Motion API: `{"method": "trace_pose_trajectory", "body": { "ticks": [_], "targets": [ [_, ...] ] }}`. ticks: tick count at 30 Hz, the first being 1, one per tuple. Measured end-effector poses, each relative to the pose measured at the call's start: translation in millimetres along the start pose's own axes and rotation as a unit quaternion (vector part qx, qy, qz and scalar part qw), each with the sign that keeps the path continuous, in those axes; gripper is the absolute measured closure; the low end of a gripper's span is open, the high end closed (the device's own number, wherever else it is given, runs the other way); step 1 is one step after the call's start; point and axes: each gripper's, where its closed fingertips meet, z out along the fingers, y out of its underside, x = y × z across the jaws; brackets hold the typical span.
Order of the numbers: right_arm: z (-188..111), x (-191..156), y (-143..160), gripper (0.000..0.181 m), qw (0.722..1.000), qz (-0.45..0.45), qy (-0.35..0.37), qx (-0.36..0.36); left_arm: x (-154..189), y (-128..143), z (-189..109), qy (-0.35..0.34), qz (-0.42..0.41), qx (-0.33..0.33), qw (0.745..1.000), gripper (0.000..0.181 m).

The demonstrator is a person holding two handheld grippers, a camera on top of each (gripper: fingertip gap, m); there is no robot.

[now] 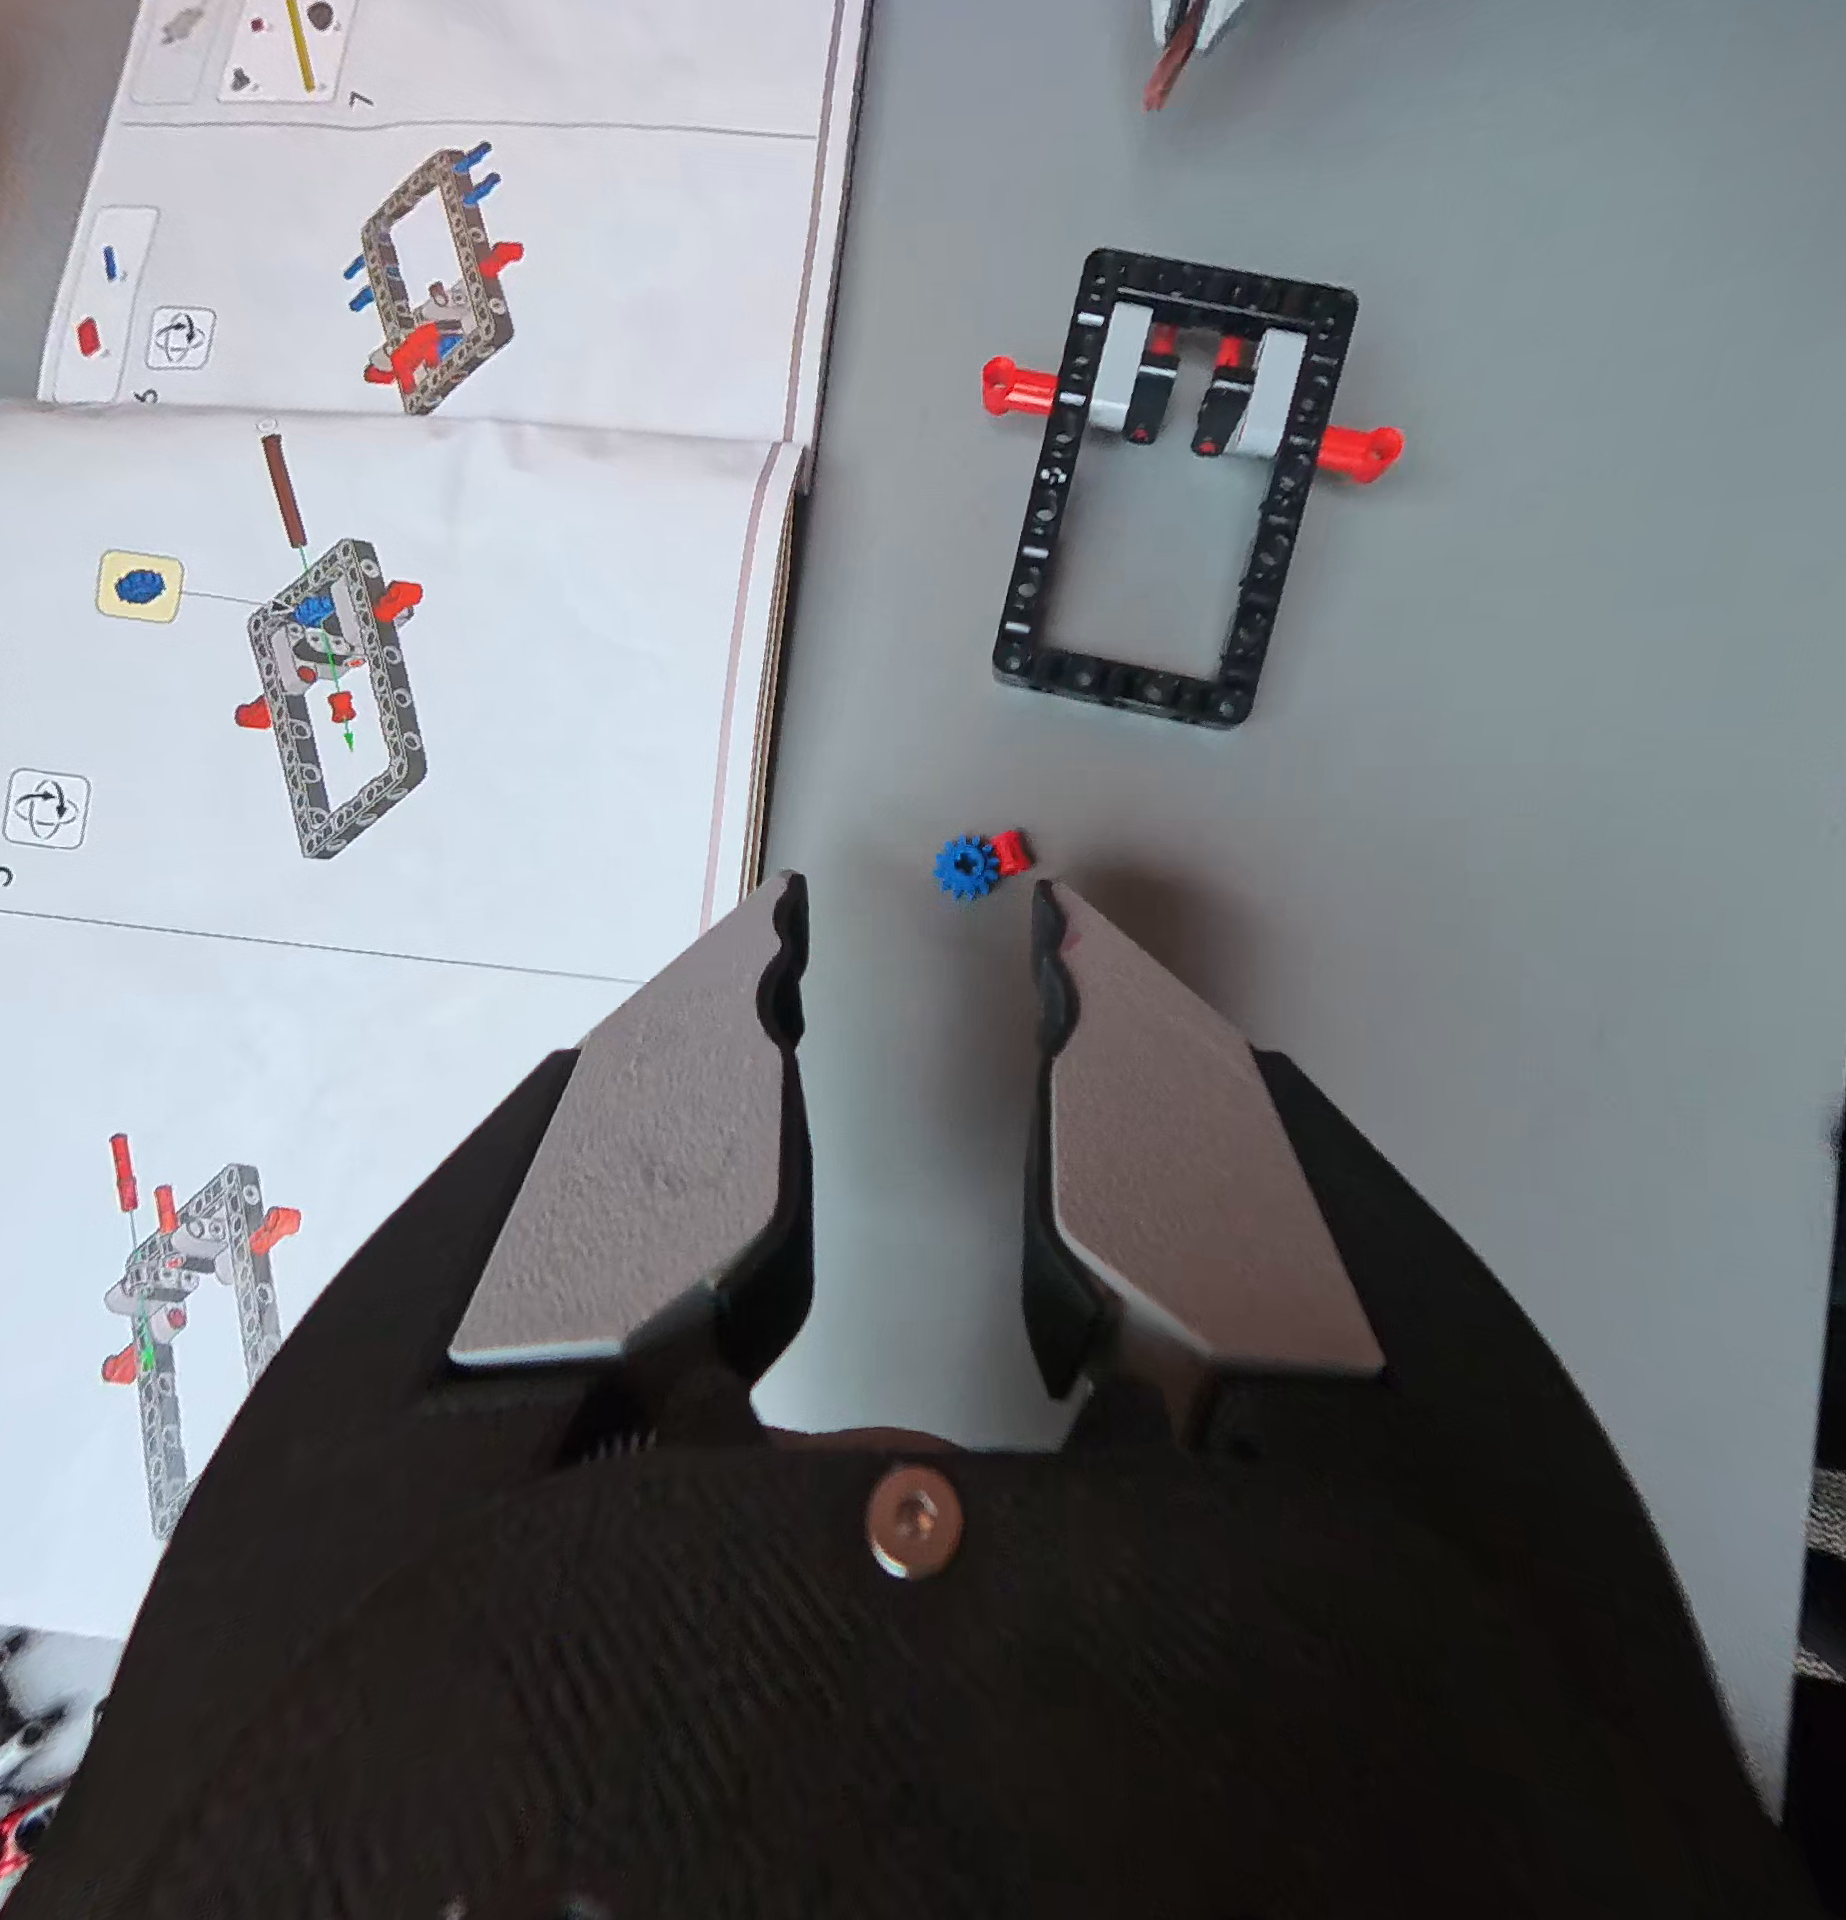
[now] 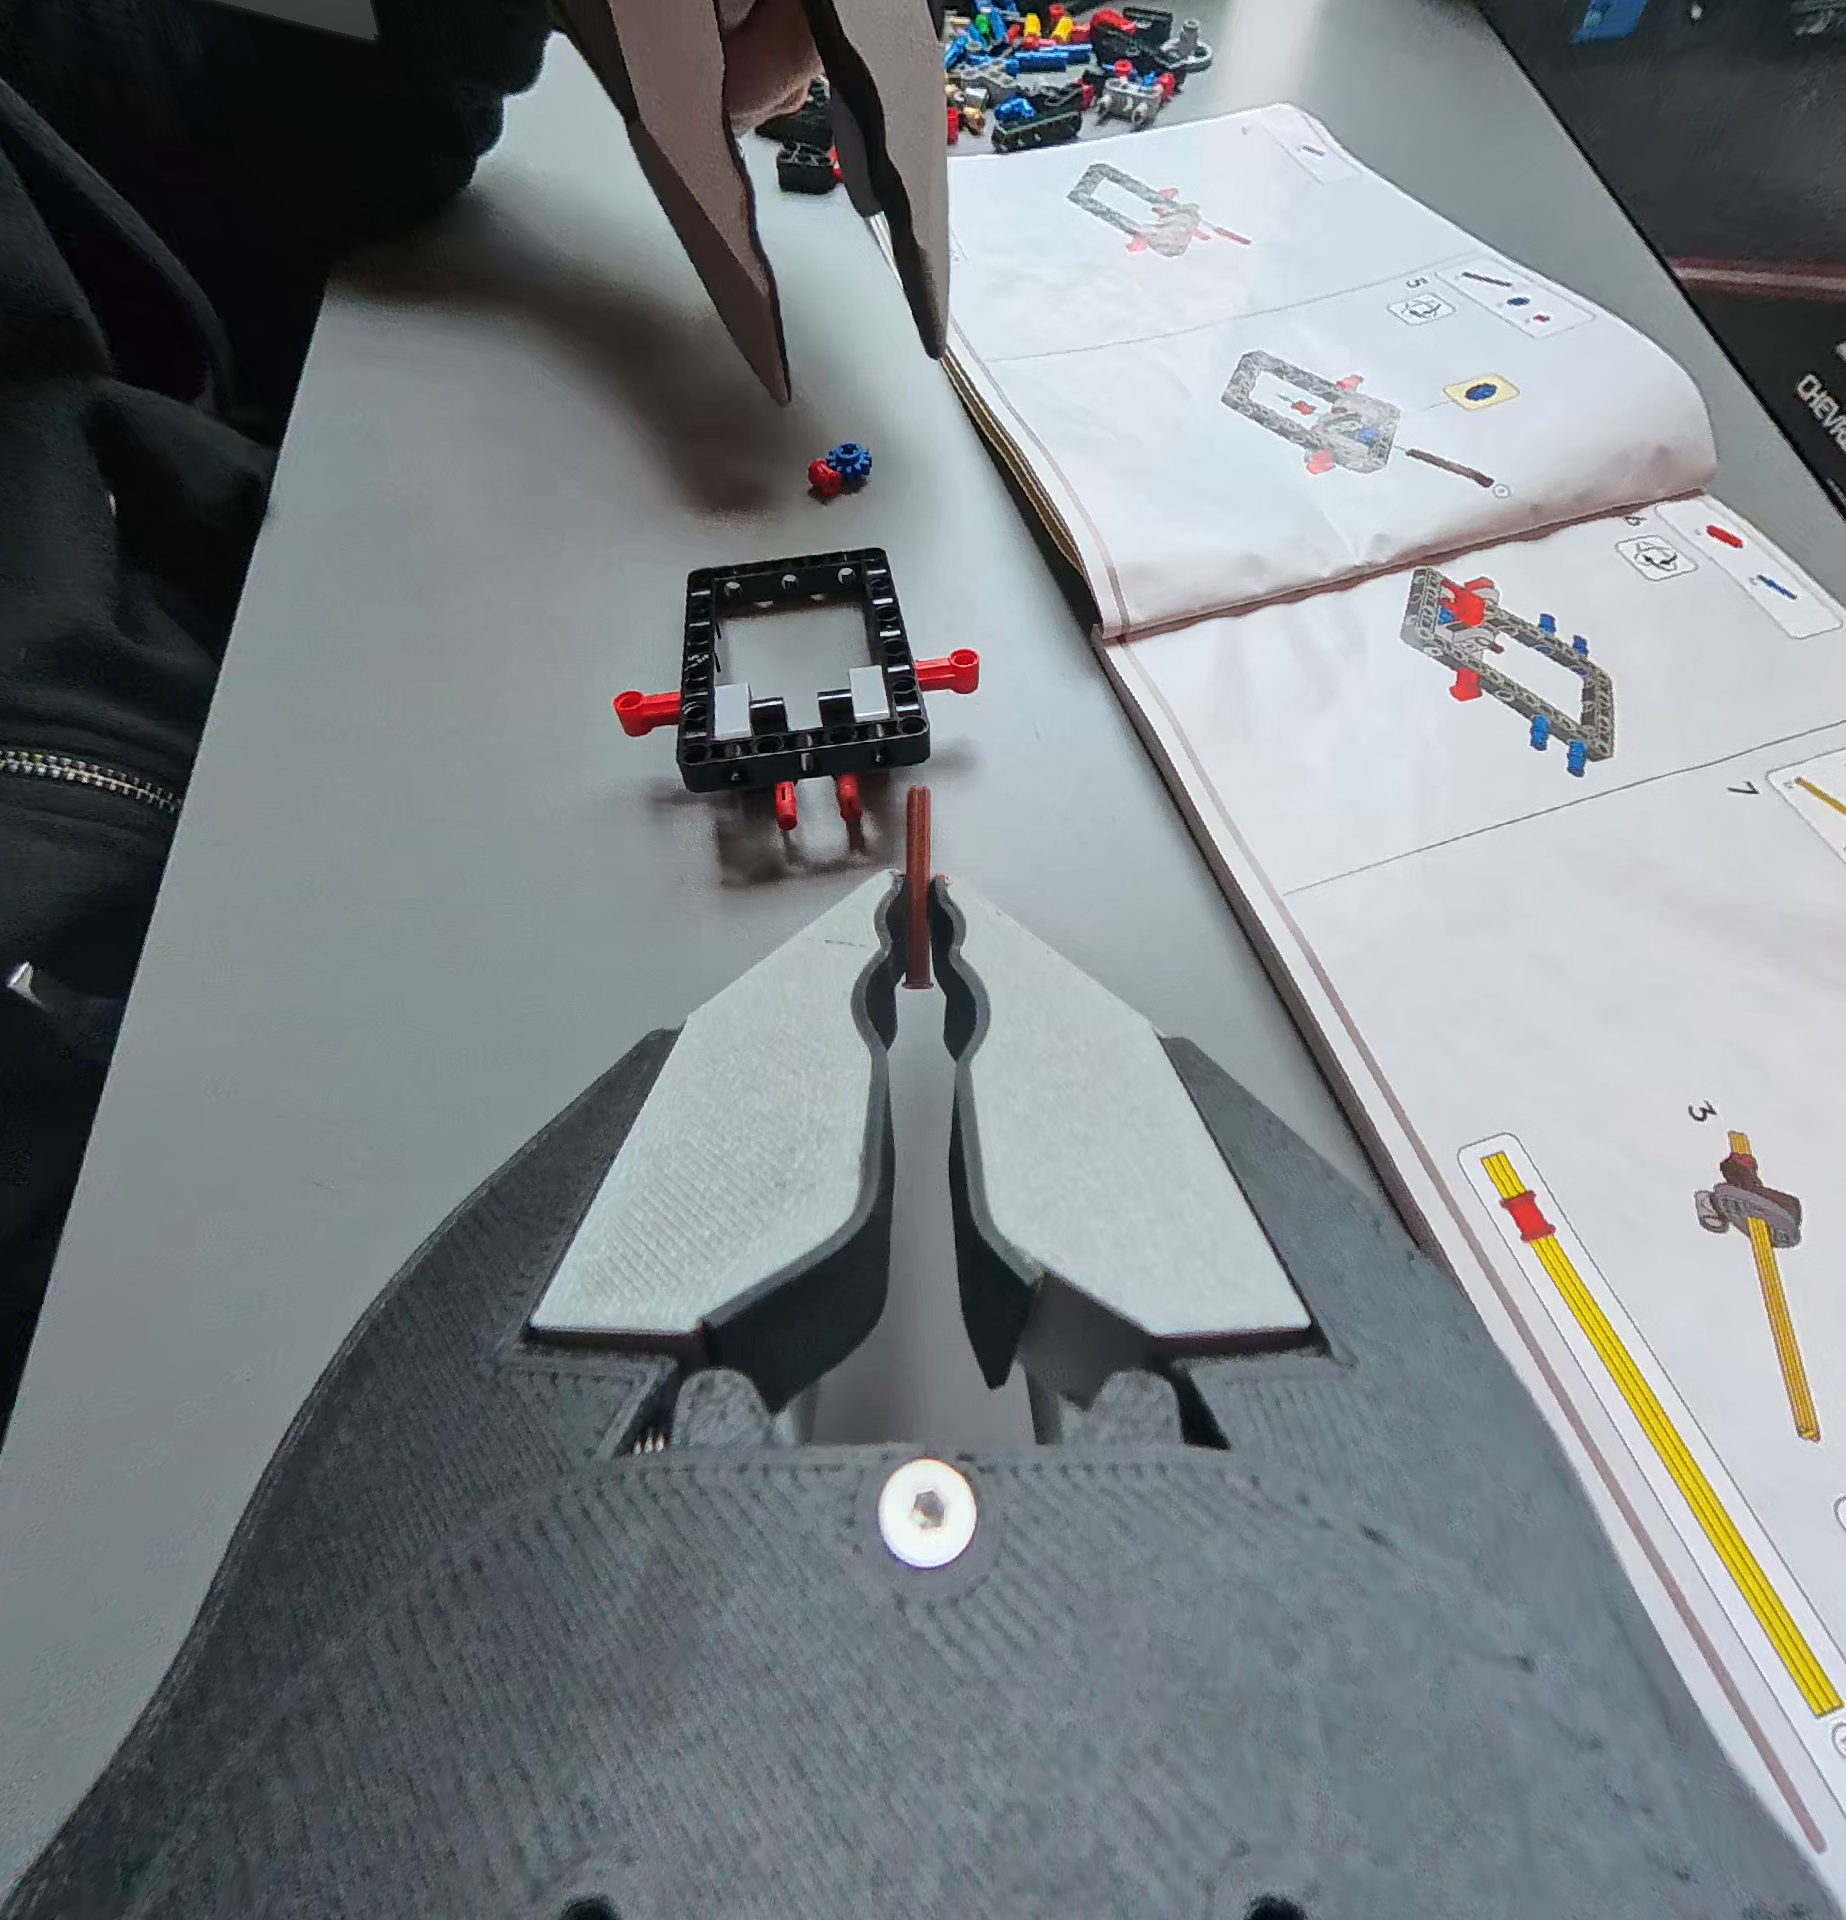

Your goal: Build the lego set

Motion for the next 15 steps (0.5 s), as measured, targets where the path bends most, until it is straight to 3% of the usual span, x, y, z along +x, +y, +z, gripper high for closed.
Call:
{"method": "trace_pose_trajectory", "body": {
  "ticks": [15],
  "targets": [
    [4.9,-1.8,14.5,0.181,0.999,0.008,-0.023,-0.032,-1.7,15.4,10.5,-0.007,0.031,-0.024,0.999,0.145]
  ]
}}
